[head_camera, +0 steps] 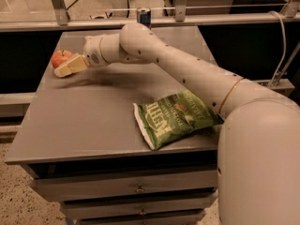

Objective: Pick apple

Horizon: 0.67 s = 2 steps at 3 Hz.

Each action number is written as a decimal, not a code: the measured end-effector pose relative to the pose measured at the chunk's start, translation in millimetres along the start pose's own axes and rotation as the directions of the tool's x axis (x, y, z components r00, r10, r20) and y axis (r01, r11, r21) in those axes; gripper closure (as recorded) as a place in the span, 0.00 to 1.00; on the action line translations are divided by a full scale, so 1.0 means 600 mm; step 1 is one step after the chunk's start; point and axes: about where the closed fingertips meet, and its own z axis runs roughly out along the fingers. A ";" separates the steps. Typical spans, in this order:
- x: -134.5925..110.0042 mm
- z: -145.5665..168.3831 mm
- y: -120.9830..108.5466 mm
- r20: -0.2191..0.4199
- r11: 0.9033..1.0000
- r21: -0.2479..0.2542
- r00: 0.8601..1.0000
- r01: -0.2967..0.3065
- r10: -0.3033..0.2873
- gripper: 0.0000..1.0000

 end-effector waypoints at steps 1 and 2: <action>0.002 0.026 0.017 -0.001 0.998 -0.044 0.999 0.033 -0.034 0.14; 0.005 0.038 0.031 -0.005 0.996 -0.074 0.998 0.055 -0.055 0.38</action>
Offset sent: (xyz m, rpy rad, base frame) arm -0.0137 0.0286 -0.0139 -0.0358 -0.0381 0.1175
